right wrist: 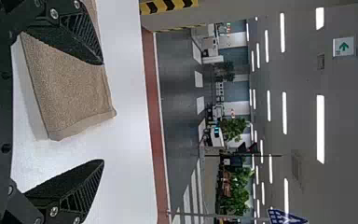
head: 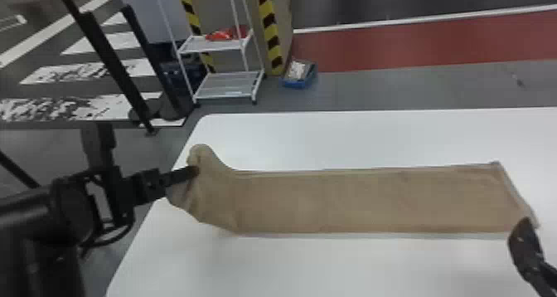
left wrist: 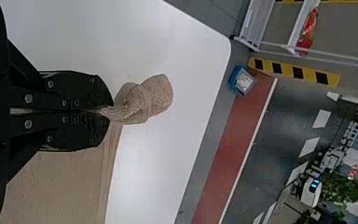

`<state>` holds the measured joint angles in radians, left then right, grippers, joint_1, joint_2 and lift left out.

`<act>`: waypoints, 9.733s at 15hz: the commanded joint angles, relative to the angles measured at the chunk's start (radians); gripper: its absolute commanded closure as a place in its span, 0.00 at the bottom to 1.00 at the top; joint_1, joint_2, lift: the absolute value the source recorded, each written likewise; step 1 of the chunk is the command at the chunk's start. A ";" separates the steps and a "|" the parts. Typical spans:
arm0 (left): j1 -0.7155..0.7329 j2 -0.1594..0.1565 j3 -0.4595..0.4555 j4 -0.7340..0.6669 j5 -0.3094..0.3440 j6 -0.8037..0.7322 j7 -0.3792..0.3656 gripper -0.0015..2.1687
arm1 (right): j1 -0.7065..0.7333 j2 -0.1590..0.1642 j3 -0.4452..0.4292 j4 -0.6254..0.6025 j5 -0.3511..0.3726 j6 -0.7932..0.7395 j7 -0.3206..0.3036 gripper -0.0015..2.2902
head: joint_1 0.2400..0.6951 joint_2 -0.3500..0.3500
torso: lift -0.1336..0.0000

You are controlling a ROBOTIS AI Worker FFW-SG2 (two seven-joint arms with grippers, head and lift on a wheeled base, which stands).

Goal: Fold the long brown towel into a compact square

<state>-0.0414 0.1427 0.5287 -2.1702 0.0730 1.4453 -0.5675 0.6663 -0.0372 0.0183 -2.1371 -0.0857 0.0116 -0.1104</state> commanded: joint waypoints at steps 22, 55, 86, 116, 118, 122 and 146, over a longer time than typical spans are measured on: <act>-0.117 -0.145 -1.099 0.196 -0.254 -0.256 0.560 0.04 | -0.059 -0.059 -0.034 0.037 -0.072 0.046 0.000 0.06 | 1.00 0.07 | 0.09; 0.305 -0.145 -0.463 0.332 0.113 -1.302 0.483 0.04 | -0.630 -0.020 0.235 0.533 0.040 0.371 0.241 0.27 | 1.00 0.74 | 0.09; 0.327 -0.145 -0.438 0.342 0.114 -1.329 0.462 0.04 | -0.510 -0.018 -0.184 0.085 -0.221 0.647 0.271 0.58 | 1.00 0.57 | 0.09; 0.331 -0.145 -0.426 0.374 0.111 -1.348 0.443 0.04 | -0.695 -0.020 -0.277 0.111 -0.115 1.135 0.414 0.87 | 1.00 0.46 | 0.09; 0.334 -0.145 -0.420 0.368 0.111 -1.348 0.442 0.04 | -0.685 0.011 -0.247 0.020 -0.129 1.160 0.411 0.87 | 1.00 0.47 | 0.09; 0.339 -0.145 -0.409 0.360 0.113 -1.348 0.442 0.04 | -0.639 0.030 -0.021 -0.066 -0.078 1.141 0.382 0.87 | 1.00 0.59 | 0.09; 0.333 -0.145 -0.380 0.380 0.116 -1.360 0.428 0.04 | -0.676 0.038 0.417 0.278 -0.019 0.758 0.466 0.89 | 1.00 1.00 | 0.09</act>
<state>0.2927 0.0030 0.1455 -1.7892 0.1875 0.0852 -0.1396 0.0010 0.0000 0.4065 -1.8619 -0.1347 0.7229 0.3555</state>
